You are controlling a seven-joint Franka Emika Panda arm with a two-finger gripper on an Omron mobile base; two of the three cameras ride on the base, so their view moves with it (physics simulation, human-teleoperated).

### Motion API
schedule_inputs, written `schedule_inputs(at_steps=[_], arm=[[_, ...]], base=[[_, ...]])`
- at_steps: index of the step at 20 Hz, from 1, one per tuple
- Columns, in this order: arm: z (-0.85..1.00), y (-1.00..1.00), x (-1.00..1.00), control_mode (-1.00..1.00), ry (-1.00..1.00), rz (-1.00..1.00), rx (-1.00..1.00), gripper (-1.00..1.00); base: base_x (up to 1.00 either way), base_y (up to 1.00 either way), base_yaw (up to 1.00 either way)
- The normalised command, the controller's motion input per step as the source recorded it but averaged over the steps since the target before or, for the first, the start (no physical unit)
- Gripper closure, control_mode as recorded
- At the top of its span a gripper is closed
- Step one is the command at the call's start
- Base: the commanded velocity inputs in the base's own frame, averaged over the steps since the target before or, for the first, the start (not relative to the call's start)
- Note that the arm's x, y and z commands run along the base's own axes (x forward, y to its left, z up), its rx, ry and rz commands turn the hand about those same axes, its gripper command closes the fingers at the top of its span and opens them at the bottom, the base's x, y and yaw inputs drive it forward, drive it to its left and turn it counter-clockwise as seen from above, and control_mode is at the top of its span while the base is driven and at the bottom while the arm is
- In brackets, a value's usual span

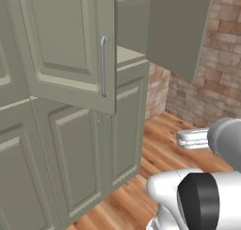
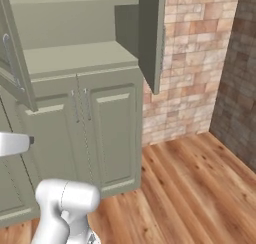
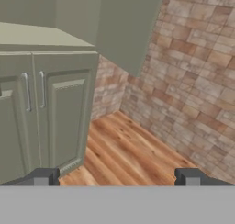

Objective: Close all open cabinet doors.

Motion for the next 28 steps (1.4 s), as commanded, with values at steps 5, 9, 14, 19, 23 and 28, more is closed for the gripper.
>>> schedule_inputs(at_steps=[5, 9, 14, 19, 23, 28], arm=[[0.00, 0.00, 0.00, 1.00, 0.00, 0.00, 0.00, -1.00], [0.00, 0.00, 0.00, 1.00, 0.00, 0.00, 0.00, -1.00], [0.00, 0.00, 0.00, 1.00, 0.00, 0.00, 0.00, -1.00], [0.00, 0.00, 0.00, 1.00, 0.00, 0.00, 0.00, -1.00], [0.00, 0.00, 0.00, 1.00, 0.00, 0.00, 0.00, -1.00], [0.00, 0.00, 0.00, 1.00, 0.00, 0.00, 0.00, -1.00]], base=[[0.41, -0.47, 0.26], [0.25, -0.40, 0.10], [0.70, -0.23, -0.03], [0.75, -0.13, -0.09], [0.33, -0.07, -0.07], [-0.10, -0.27, 0.00]])
